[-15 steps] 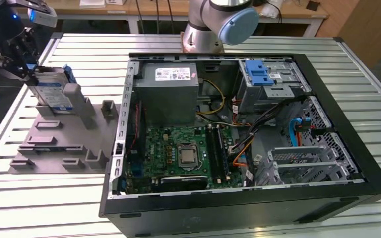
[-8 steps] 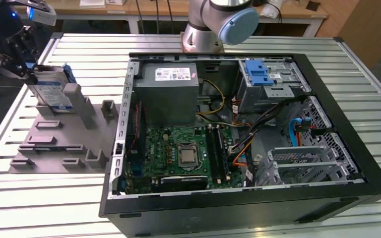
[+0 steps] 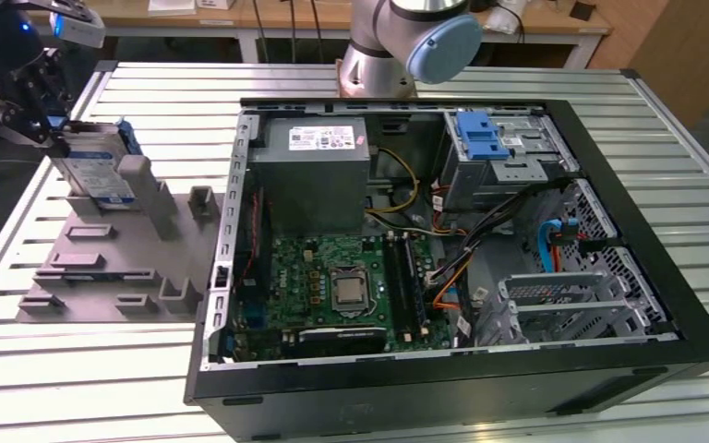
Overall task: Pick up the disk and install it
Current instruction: 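Pick up the disk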
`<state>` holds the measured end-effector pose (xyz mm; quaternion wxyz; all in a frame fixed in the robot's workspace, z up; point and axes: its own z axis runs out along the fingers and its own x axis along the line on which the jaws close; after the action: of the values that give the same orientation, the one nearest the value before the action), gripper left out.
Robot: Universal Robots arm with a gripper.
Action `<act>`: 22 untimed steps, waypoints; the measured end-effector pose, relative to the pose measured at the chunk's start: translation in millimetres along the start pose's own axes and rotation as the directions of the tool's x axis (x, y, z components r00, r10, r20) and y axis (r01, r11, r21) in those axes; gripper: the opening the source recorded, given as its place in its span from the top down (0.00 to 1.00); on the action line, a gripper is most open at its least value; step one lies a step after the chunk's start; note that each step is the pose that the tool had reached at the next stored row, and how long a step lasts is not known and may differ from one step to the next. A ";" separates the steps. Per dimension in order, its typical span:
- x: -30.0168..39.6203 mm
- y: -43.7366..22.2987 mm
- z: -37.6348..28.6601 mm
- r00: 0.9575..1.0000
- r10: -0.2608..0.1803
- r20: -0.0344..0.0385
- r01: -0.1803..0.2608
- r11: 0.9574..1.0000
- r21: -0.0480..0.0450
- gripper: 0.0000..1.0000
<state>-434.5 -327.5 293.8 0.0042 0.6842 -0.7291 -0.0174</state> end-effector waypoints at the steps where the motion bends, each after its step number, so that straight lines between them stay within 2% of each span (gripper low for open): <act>1: 0.0 0.0 0.0 1.000 0.000 0.000 0.000 1.000 0.000 0.63; 22: -0.2 0.4 -11.3 1.000 0.000 0.000 0.000 1.000 0.000 0.63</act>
<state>-434.5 -327.4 305.1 0.0042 0.6842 -0.7291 -0.0174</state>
